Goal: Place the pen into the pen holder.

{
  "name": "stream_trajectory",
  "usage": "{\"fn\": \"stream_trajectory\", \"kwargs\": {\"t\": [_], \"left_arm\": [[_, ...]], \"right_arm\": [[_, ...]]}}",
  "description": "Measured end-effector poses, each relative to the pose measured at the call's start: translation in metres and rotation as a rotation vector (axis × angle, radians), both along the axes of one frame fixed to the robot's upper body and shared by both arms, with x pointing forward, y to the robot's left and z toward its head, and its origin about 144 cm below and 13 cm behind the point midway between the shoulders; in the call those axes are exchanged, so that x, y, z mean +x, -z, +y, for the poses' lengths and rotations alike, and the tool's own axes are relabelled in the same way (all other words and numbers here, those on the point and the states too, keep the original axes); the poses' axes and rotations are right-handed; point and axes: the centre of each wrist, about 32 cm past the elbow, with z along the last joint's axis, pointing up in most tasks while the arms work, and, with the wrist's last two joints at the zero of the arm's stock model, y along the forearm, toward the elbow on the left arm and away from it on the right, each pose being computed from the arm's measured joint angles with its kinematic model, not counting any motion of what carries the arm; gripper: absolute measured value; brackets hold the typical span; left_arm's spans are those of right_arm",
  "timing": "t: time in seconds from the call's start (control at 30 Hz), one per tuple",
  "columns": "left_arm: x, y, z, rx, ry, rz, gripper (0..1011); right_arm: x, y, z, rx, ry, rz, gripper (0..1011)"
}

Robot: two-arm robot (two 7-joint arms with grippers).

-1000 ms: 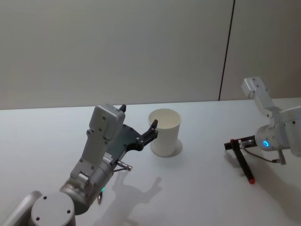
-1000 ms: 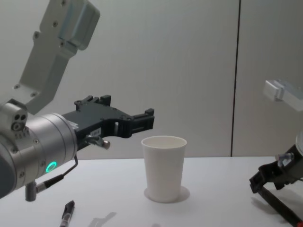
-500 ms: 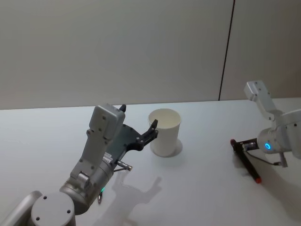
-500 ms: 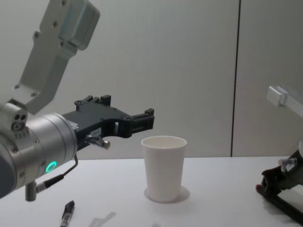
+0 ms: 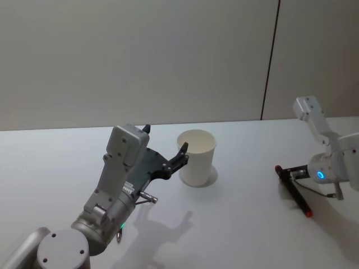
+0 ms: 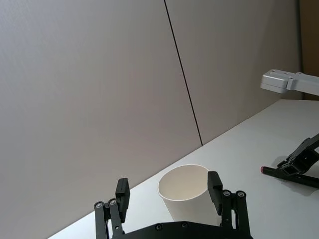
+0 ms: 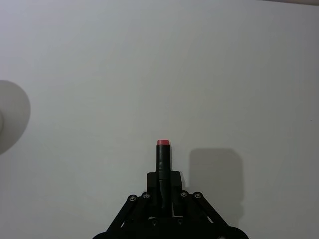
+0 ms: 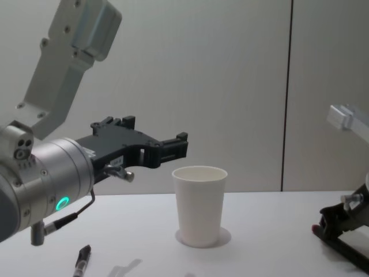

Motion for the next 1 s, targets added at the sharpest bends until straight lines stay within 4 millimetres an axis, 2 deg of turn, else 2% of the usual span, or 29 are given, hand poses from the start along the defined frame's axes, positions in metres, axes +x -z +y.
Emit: {"fn": "stream_trajectory", "kwargs": {"t": [0.43,1.0], "left_arm": [[0.000,0.000,0.000,0.000,0.000,0.000,1000],[0.000,0.000,0.000,0.000,0.000,0.000,1000]], "right_arm": [[-0.010,-0.004,0.000,0.010,-0.019,-0.116,157],[-0.036,-0.008,0.004,0.014,-0.069,-0.367,157]]}}
